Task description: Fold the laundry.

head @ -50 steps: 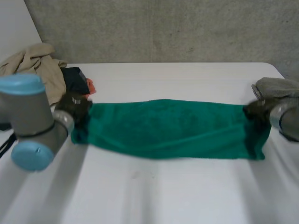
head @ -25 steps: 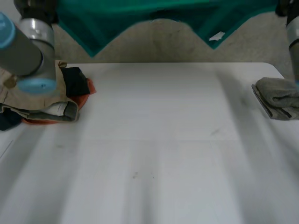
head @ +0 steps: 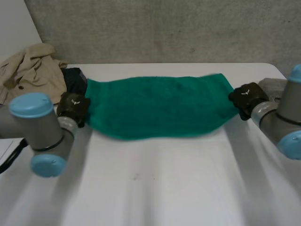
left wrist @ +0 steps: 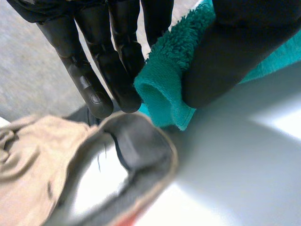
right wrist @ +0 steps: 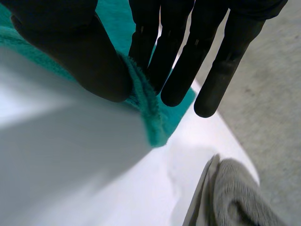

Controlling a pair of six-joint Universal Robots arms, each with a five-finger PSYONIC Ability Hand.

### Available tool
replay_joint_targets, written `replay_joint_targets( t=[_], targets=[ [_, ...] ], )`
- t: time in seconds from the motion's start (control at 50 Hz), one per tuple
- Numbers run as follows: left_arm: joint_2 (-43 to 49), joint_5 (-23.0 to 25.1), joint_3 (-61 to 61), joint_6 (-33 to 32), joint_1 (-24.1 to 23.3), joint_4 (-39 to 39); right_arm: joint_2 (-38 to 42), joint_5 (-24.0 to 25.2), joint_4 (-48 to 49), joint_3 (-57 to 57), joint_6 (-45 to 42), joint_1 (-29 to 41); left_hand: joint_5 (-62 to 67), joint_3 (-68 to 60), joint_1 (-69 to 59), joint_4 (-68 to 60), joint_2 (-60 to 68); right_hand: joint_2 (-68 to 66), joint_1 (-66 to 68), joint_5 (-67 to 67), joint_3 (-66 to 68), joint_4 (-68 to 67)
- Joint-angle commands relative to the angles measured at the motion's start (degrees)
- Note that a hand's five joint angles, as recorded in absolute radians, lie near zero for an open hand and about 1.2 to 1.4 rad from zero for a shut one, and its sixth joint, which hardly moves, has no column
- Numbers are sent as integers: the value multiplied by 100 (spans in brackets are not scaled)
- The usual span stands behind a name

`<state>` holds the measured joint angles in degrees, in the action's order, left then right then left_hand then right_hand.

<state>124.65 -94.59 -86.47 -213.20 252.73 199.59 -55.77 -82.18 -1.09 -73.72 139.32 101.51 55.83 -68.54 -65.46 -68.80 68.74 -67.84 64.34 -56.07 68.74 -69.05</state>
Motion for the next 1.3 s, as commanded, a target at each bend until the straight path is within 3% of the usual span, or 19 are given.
replay_joint_targets(
  t=[0.02, 0.1, 0.22, 0.38, 0.48, 0.56, 0.82, 0.84, 0.86, 0.88, 0.92, 0.94, 1.12, 1.3],
  targets=[
    [-1714, -6, -1475, -766, 127, -1342, -1154, 0, -1893, -862, -615, -280, 1417, -1146, -1454, -1120, 1126, -1216, 1566, -1393, 1126, -1095],
    [-2436, -33, -2145, -1302, 110, -2011, -1743, -96, -2939, -1705, -1729, -745, 1417, -1146, -1454, -1120, 1126, -1216, 1566, -1393, 1126, -1095],
    [-2464, -33, -2094, -1417, 4, -2206, -1744, -149, -2415, -1954, -1988, -756, 1417, -1146, -1454, -1120, 1126, -1216, 1566, -1393, 1126, -1095],
    [-1014, -199, -776, -970, -136, -1723, -551, -150, -1116, -971, -1356, -353, 1417, -1146, -1454, -1120, 1126, -1216, 1566, -1393, 1126, -1095],
    [-163, -699, 163, -128, -136, -1477, 13, -193, 37, -363, -1170, -79, 1417, -1146, -1454, -1120, 1126, -1216, 1566, -1393, 1126, -1095],
    [296, -920, 692, 33, -145, -1459, 601, -229, 950, 242, -1144, -44, 1417, -1146, -1454, -1120, 1126, -1216, 1566, -1393, 1126, -1095],
    [1131, -1017, 1844, 15, -259, -931, 2263, -273, 1330, 2036, -1152, 158, 1417, -1146, -1454, -1120, 1126, -1216, 1566, -1393, 1126, -1095],
    [1166, -1017, 1879, 6, -285, -922, 2377, -264, 1348, 2132, -1152, 193, 1417, -1146, -1454, -1120, 1126, 143, 207, -33, -234, 265],
    [1193, -1008, 1915, 6, -329, -905, 2421, -272, 1348, 2177, -1135, 202, -1112, 1383, 1075, 1409, -1403, 2622, -2271, 2445, -2712, 2743],
    [1193, -1017, 1924, 6, -347, -896, 2457, -290, 1348, 2230, -1117, 220, -2436, 2708, 2399, 2733, -2728, 5194, -4844, 5018, -5285, 5316],
    [1176, -1035, 1924, 6, -356, -878, 2431, -395, 1444, 2248, -1021, 246, -5127, 5399, 5091, 5425, -5419, 5784, -5434, 5607, -5874, 5905],
    [1132, -1070, 1915, 24, -373, -870, 2387, -456, 1523, 2248, -942, 255, -5573, 5845, 5537, 5871, -5865, 5784, -5434, 5607, -5874, 5905],
    [342, -1088, 1388, 42, -374, -878, 841, -537, 1744, 1265, 262, 168, -5578, 5850, 5542, 5875, -5870, 5784, -5434, 5607, -5874, 5905],
    [-494, -1017, 387, 6, -365, -861, -382, 360, 277, -151, 544, -439, -5583, 5854, 5546, 5880, -5874, 5784, -5434, 5607, -5874, 5905]
  ],
)
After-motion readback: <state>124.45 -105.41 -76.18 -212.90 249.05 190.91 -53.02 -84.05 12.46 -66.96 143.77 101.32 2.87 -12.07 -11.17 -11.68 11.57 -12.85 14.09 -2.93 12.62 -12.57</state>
